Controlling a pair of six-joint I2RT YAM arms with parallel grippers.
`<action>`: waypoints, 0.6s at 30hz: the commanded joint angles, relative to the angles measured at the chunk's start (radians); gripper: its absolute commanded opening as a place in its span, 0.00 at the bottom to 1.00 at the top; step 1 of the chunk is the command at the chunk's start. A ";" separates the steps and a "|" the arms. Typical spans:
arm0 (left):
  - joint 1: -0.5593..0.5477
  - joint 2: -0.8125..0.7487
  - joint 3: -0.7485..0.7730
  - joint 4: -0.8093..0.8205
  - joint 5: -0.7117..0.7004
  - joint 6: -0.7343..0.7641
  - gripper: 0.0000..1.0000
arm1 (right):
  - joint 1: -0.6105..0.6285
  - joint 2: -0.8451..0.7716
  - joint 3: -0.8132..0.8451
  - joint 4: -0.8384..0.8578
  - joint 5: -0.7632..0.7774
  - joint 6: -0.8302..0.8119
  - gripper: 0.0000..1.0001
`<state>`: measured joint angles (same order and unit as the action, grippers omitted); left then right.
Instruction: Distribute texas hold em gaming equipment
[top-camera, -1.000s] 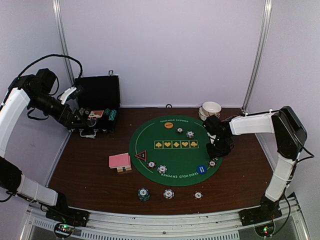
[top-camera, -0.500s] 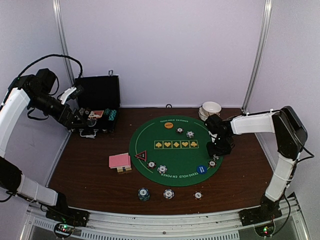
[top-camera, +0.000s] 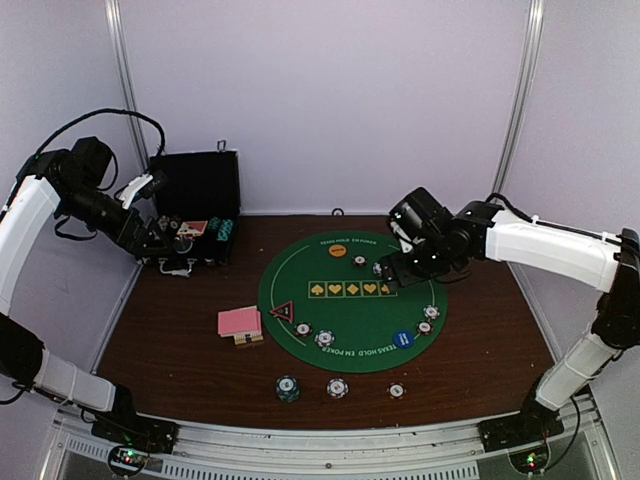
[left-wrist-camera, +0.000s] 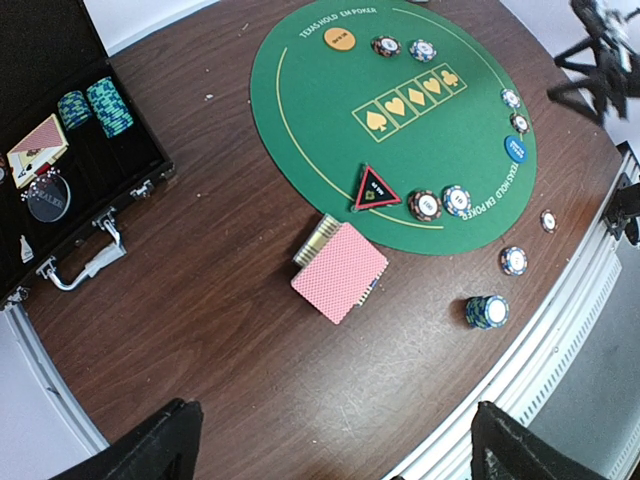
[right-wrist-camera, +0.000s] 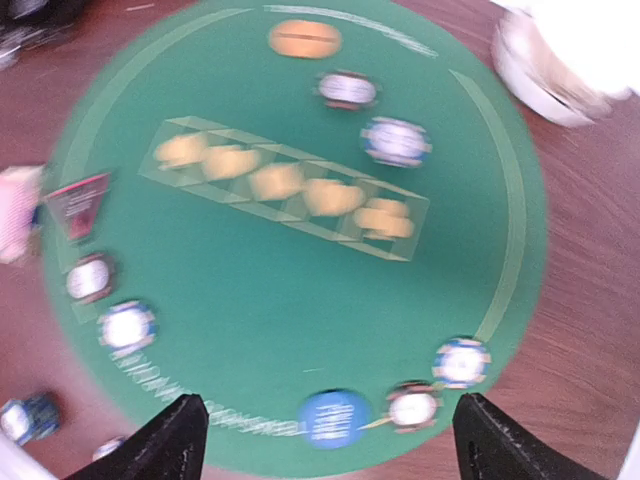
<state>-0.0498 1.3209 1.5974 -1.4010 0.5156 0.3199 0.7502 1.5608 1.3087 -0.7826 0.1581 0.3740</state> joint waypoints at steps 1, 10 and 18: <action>-0.006 -0.005 0.007 0.014 0.000 -0.007 0.98 | 0.248 0.067 0.119 -0.071 0.010 -0.004 0.91; -0.006 -0.013 0.009 0.017 -0.005 -0.011 0.98 | 0.556 0.416 0.415 -0.128 -0.139 -0.124 0.99; -0.007 -0.020 0.006 0.013 0.001 -0.009 0.98 | 0.580 0.597 0.549 -0.174 -0.184 -0.182 1.00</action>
<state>-0.0498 1.3201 1.5974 -1.4002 0.5121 0.3145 1.3300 2.1387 1.8011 -0.9123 -0.0048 0.2310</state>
